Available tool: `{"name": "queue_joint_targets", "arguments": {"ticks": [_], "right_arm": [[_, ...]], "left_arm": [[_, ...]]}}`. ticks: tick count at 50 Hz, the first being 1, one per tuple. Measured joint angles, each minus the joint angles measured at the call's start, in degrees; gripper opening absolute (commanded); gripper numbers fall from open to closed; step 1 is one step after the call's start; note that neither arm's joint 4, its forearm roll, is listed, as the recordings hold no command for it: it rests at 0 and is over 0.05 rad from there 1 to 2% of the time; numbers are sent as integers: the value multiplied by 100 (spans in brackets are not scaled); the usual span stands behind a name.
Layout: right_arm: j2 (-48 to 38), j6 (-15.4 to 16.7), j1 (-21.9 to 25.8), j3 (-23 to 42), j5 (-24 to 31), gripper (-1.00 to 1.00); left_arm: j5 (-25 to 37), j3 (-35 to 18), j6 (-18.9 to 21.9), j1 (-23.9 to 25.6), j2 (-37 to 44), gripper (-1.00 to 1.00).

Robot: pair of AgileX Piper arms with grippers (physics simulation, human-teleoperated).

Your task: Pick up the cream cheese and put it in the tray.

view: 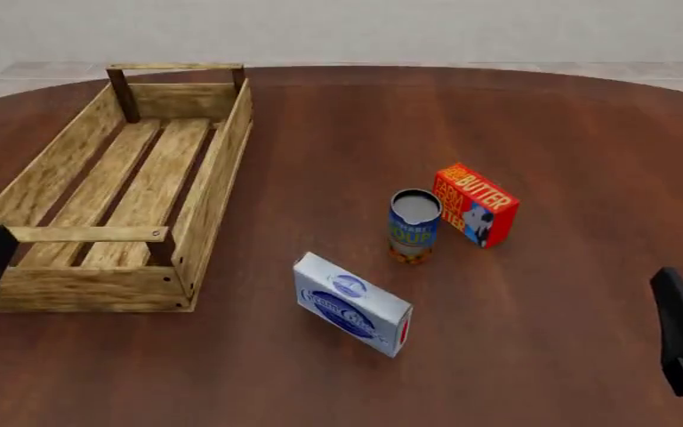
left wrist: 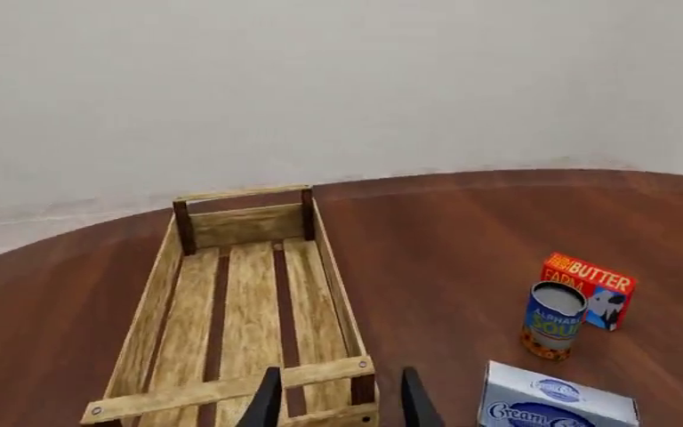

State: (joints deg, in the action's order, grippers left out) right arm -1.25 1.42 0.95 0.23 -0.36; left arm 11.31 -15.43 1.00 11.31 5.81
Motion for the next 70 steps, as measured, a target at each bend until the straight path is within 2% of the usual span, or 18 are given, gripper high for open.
{"name": "queue_joint_targets", "arguments": {"ticks": [13, 22, 31, 47, 62, 70], "right_arm": [[-70, 3, 13, -1, -33, 100], [-123, -5, 28, -2, -61, 100], [-176, -15, 40, -3, -90, 100], [-287, -23, 62, -5, -151, 100], [-322, -51, 56, -6, -170, 100], [-347, -50, 58, -6, -183, 100]], "left_arm": [[-120, -491, 98, 600, 849, 100], [-510, -702, 203, 905, 1732, 100], [-1040, -877, 479, 1150, 2737, 100], [-1283, -1708, 1219, 1625, 4291, 100], [-808, -2842, 2416, 1962, 5632, 100], [-519, -3180, 3166, 2011, 6175, 100]]}}
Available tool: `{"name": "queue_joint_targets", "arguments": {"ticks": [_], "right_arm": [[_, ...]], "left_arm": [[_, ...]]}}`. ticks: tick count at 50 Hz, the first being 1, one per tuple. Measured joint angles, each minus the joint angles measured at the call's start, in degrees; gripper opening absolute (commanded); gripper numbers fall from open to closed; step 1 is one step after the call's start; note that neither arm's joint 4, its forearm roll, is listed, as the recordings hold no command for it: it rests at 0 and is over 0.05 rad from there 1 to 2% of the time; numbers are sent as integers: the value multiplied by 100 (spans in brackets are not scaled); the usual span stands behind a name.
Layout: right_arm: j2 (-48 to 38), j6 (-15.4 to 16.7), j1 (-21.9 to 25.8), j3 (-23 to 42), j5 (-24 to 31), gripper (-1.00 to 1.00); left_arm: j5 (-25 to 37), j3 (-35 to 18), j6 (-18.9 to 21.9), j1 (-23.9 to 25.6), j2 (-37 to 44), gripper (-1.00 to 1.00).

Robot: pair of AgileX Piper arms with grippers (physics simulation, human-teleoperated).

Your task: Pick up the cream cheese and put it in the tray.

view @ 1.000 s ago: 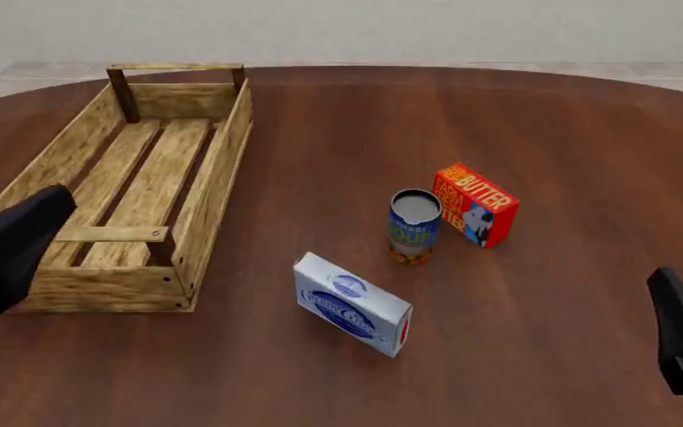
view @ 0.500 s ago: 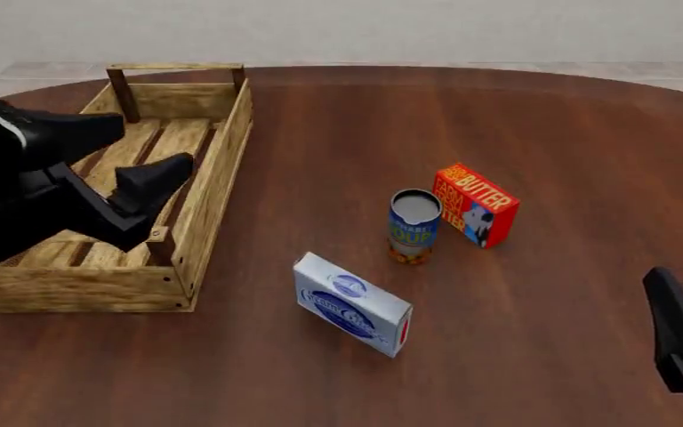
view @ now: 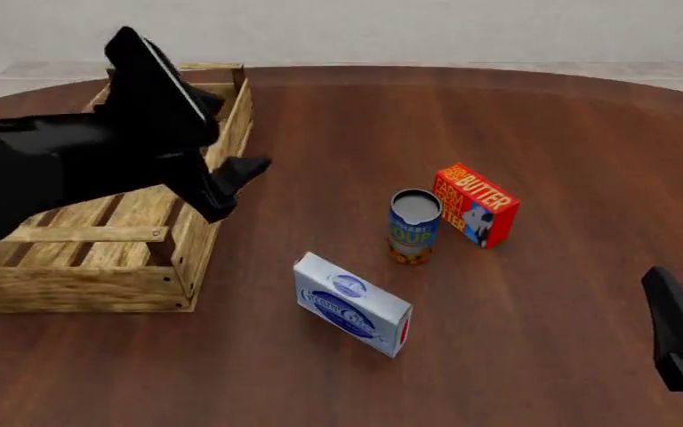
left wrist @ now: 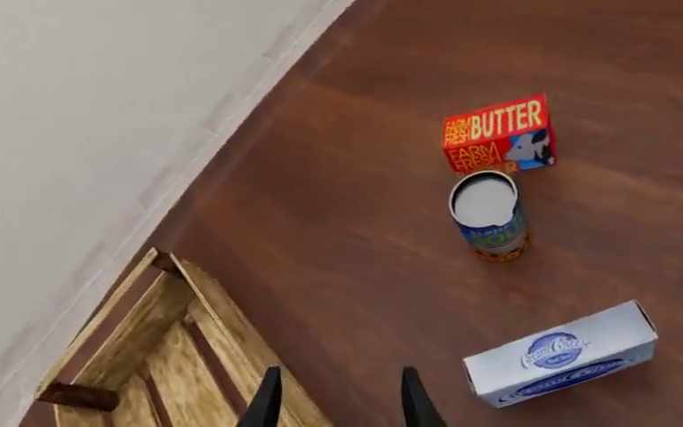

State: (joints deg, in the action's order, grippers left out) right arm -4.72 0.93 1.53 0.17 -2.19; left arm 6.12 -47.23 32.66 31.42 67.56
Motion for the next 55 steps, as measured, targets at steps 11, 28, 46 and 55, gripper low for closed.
{"name": "queue_joint_targets", "arguments": {"ticks": [11, 28, 46, 55], "right_arm": [[-43, 13, -1, -1, -23, 100], [-117, 82, 12, -2, -64, 100], [-149, 78, 0, -2, -82, 100], [-158, 85, 5, -2, -87, 100]], "left_arm": [[535, -259, 966, 199, 383, 100], [1513, -857, 2175, 473, 989, 100], [2402, -1201, 2685, 1058, 1427, 100], [2592, -1378, 2777, 1229, 1661, 100]]}}
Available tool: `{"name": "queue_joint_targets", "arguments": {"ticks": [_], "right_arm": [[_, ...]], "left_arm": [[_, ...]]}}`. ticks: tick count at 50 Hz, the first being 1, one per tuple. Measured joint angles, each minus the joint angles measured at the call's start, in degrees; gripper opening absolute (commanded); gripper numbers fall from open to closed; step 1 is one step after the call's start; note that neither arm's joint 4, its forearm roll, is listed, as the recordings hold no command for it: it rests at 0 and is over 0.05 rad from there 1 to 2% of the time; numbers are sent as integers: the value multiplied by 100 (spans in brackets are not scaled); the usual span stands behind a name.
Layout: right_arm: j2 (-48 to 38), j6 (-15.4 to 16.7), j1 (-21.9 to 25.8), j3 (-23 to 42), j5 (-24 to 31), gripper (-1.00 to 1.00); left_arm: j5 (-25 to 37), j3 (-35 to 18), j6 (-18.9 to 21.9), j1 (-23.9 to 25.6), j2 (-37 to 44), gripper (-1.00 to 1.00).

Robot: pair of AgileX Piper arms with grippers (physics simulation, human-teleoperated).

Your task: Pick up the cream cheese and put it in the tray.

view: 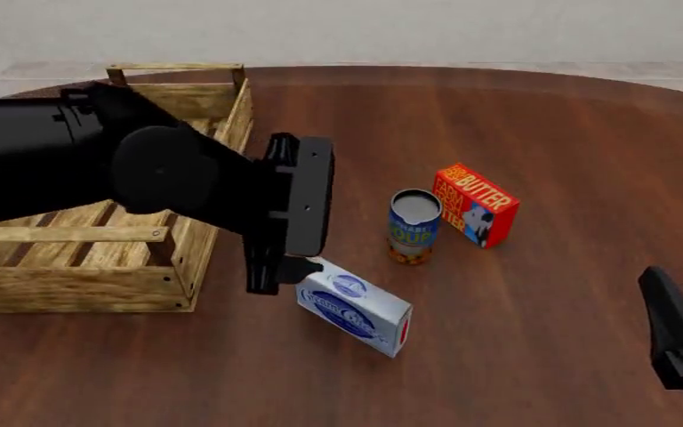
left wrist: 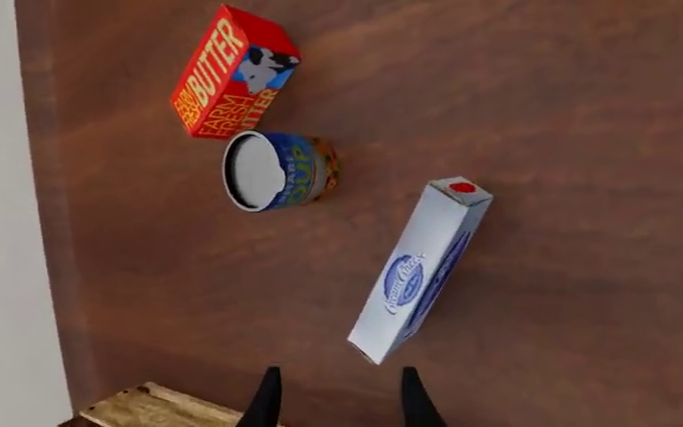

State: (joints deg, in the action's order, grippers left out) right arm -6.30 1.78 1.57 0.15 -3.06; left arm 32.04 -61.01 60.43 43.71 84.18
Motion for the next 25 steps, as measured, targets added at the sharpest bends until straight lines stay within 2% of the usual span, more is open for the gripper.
{"name": "queue_joint_targets", "arguments": {"ticks": [18, 25], "right_arm": [[35, -43, -26, 0, 20, 100], [52, -58, -30, 1, 29, 100]], "left_arm": [[-449, 70, 258, -10, 614, 100], [-565, -90, 213, -57, 858, 100]]}}
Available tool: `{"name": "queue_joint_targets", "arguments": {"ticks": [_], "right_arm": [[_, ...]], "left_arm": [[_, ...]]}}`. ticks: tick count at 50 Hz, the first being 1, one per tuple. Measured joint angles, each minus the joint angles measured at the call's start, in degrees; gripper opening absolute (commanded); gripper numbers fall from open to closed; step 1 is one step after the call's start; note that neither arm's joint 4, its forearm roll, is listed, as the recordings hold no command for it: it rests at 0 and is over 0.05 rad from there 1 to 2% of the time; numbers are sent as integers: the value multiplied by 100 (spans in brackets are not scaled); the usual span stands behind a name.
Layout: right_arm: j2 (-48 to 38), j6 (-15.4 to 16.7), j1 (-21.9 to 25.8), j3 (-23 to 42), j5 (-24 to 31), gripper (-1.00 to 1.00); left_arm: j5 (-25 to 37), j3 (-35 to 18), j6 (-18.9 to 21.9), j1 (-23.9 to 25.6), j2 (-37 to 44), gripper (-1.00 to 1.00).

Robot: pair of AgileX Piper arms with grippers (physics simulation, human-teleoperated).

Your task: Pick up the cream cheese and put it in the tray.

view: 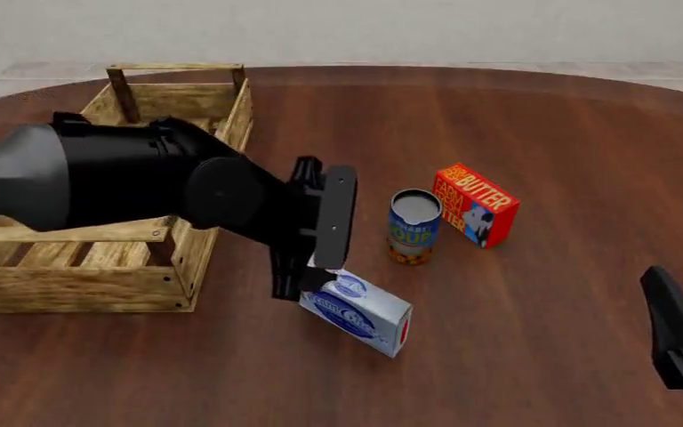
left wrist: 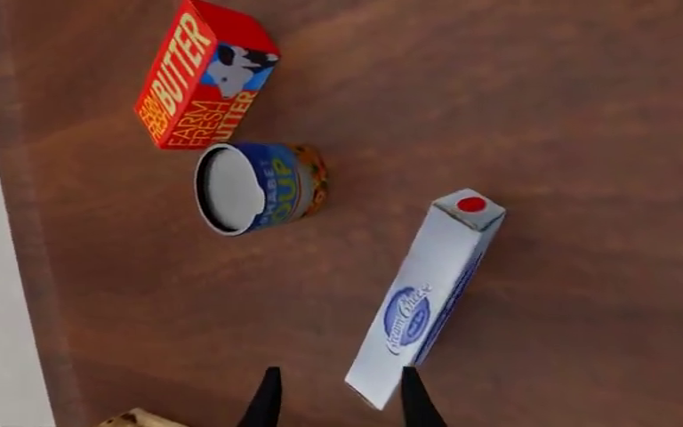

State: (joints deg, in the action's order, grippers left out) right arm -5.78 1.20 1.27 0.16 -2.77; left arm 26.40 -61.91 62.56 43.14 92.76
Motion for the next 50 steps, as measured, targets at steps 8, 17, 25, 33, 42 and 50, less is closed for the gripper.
{"name": "queue_joint_targets", "arguments": {"ticks": [8, 17, 25, 33, 42, 50], "right_arm": [[4, -17, -1, 0, 2, 100], [-2, -34, 1, 0, -1, 100], [-4, -44, 6, 0, -2, 100], [-18, -45, 7, 0, -10, 100], [-65, -40, 6, -1, -36, 100], [-100, -41, 7, -1, -54, 100]], "left_arm": [[-100, 27, 18, 15, 202, 100], [-19, 161, -111, 234, 236, 100], [73, 226, -159, 323, 214, 100], [108, 287, -209, 368, 230, 100], [79, 307, -211, 310, 303, 100], [2, 335, -118, 182, 396, 100]]}}
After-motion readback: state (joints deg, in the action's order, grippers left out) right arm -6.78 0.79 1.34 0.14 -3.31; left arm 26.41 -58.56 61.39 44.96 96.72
